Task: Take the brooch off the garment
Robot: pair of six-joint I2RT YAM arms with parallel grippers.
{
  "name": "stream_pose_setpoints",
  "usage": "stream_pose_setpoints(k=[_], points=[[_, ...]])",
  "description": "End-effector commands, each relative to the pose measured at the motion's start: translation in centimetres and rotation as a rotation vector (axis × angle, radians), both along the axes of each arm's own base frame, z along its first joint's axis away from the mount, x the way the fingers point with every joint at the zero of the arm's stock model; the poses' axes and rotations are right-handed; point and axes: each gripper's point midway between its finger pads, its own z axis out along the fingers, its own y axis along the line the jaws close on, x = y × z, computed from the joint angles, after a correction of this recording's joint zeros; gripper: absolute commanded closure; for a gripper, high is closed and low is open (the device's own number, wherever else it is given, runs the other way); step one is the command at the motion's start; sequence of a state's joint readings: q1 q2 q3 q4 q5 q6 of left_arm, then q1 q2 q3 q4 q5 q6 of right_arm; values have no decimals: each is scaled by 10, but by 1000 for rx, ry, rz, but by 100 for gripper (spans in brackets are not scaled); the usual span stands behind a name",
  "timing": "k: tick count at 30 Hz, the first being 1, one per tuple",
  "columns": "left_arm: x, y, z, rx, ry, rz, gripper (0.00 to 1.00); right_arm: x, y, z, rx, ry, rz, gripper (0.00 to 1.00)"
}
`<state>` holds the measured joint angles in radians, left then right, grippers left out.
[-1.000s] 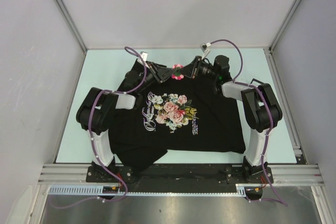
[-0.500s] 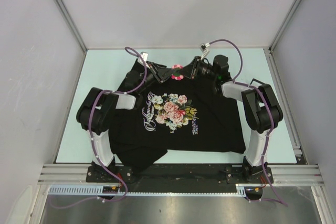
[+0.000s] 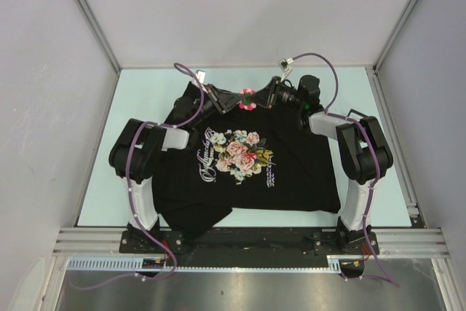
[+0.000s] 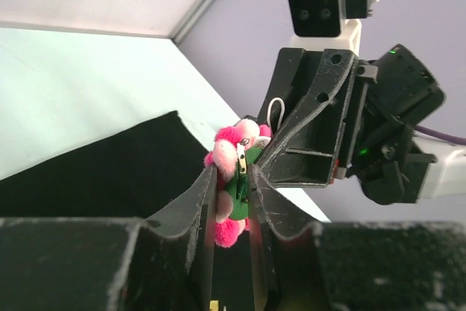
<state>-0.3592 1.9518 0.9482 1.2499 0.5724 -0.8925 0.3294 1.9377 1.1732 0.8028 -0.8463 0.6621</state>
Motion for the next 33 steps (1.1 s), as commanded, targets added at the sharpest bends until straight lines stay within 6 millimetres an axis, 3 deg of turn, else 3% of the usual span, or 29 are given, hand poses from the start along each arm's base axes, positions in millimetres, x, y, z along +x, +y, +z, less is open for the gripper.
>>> stream_pose_setpoints(k=[1, 33], points=[[-18, -16, 39, -78, -122, -155, 75, -19, 17, 22, 48, -72, 143, 100], [-38, -34, 40, -84, -136, -429, 77, -27, 35, 12, -11, -56, 216, 100]])
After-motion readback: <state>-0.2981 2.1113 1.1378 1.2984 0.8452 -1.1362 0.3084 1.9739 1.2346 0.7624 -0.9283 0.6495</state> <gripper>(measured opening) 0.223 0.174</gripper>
